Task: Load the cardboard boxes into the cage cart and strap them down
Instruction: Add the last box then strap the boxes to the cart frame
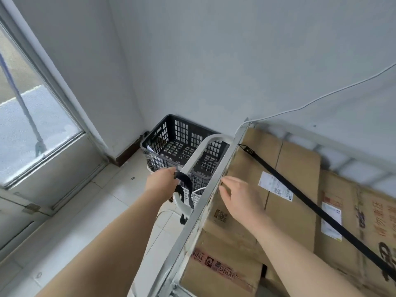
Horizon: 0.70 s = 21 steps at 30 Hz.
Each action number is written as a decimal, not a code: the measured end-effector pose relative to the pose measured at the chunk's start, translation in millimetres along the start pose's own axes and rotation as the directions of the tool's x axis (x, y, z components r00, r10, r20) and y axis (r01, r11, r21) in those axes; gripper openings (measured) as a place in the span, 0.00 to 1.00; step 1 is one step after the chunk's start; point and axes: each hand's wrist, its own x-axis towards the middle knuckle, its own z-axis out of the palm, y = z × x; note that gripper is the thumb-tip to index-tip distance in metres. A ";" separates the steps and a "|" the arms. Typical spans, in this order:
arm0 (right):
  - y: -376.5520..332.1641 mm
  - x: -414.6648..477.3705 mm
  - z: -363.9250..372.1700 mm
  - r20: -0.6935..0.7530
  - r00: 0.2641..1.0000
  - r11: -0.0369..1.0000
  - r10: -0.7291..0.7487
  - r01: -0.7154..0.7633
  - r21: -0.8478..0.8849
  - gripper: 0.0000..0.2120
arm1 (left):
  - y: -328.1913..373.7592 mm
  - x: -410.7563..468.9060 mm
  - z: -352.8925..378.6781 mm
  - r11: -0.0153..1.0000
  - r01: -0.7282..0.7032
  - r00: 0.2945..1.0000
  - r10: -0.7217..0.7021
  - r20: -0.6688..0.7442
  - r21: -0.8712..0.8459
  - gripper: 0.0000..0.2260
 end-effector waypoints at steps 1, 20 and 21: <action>0.9 4.0 2.5 -0.003 1.000 1.000 0.011 -0.011 0.012 0.16 | -2.0 9.3 3.1 1.000 -0.003 1.000 0.003 0.031 -0.001 0.18; -12.3 6.6 8.1 0.118 0.990 0.978 0.080 -0.101 0.182 0.22 | 17.2 7.6 -41.8 0.906 -0.408 0.877 0.423 0.228 -0.113 0.03; -15.6 8.3 7.1 0.125 0.990 0.971 0.069 -0.095 0.221 0.24 | 23.0 0.1 -53.0 0.884 -0.445 0.855 0.467 0.225 -0.143 0.03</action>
